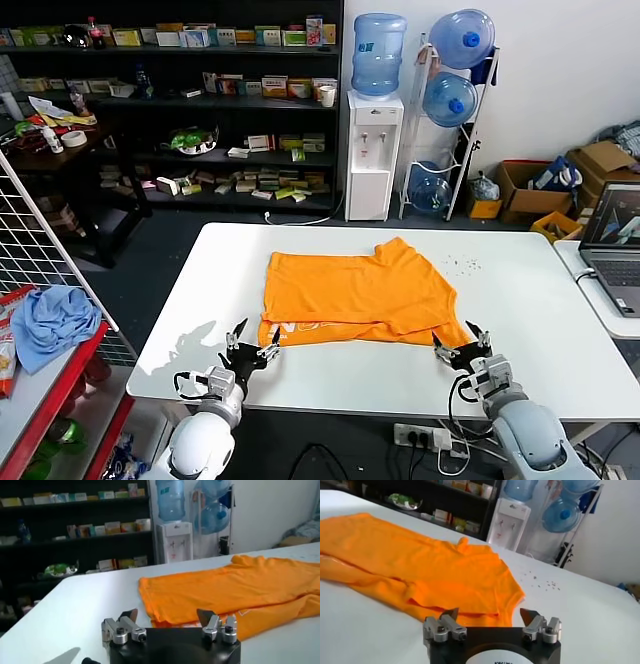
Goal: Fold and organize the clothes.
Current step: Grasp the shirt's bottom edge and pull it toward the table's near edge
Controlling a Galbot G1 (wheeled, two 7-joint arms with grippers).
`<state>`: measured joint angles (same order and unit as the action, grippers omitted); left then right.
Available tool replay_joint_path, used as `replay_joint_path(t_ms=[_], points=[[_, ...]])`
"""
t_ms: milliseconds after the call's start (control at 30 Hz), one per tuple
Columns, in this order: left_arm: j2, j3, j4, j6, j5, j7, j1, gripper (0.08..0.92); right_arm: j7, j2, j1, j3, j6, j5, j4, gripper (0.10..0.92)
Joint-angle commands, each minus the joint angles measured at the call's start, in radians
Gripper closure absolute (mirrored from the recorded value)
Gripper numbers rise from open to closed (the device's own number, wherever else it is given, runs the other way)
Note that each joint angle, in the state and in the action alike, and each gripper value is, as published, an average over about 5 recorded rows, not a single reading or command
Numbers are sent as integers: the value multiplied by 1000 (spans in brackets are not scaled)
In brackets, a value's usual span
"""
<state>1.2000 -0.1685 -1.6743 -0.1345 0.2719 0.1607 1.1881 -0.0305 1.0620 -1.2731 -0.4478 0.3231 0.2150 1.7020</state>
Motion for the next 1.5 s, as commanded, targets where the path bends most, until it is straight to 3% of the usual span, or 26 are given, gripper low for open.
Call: replay_joint_path(t_ms=[33,833,1000,1500], points=[[32,-5,23,-23,125,17,18,181,0,-4,-54,-29,-13,6,-8,203],[51,3,137,-1,39,11,-55,179,1,40,46,-11,-70,11,-188,223],[42,0,117,3,33,11,-37,241,1,43,39,-5,-66,9,-164,354],[50,-18,79,7,66,-1,1,671,13,36,-29,-7,-43,-9,-81,770]])
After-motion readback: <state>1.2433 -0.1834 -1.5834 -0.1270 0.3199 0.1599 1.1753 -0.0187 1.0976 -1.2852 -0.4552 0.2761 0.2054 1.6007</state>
